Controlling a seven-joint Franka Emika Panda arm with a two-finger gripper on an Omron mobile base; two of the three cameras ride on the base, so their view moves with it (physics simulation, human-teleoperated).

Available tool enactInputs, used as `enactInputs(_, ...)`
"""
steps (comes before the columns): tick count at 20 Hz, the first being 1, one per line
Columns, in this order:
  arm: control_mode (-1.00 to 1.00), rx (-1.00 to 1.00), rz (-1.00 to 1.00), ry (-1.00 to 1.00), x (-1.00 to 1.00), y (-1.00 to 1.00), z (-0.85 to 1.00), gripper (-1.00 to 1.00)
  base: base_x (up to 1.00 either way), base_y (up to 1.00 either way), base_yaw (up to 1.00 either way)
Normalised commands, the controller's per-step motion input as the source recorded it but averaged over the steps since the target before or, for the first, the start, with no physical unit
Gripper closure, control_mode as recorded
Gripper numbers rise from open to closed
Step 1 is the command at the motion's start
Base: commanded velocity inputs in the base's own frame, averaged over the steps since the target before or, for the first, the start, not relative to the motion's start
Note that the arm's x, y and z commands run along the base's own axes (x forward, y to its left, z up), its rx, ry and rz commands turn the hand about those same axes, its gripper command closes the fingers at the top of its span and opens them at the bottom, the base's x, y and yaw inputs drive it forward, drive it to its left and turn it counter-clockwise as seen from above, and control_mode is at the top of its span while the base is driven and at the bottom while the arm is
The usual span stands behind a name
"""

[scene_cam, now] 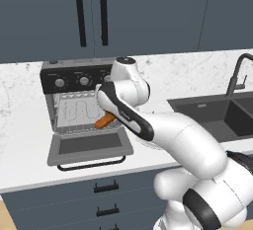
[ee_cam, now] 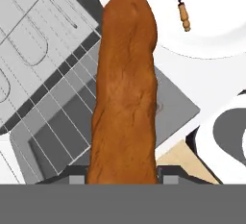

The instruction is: Pick up the kebab skewer and baguette bread, and place them inside the toaster oven. Close the toaster oven door and start by setting the timer.

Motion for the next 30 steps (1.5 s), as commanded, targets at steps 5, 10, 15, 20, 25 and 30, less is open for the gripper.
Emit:
enactInputs(5, -1.00, 0.05, -0.31, -0.20, 0.33, 0.55, 0.04, 1.00, 0.00, 0.00, 0.00)
enactInputs(10, -1.00, 0.07, -0.36, -0.15, 0.33, 0.13, 0.00, 1.00, 0.00, 0.00, 0.00)
enactInputs(15, -1.00, 0.15, -0.30, -0.01, 0.25, 0.00, 0.00, 1.00, 0.00, 0.00, 0.00)
enactInputs(20, -1.00, 0.19, -0.11, -0.07, 0.09, 0.14, -0.05, 1.00, 0.00, 0.00, 0.00)
enactInputs(25, -1.00, 0.09, 0.00, -0.06, 0.35, 0.01, -0.11, 1.00, 0.00, 0.00, 0.00)
enactInputs(30, -1.00, 0.00, 0.00, -0.01, 0.46, 0.01, -0.29, 1.00, 0.00, 0.00, 0.00)
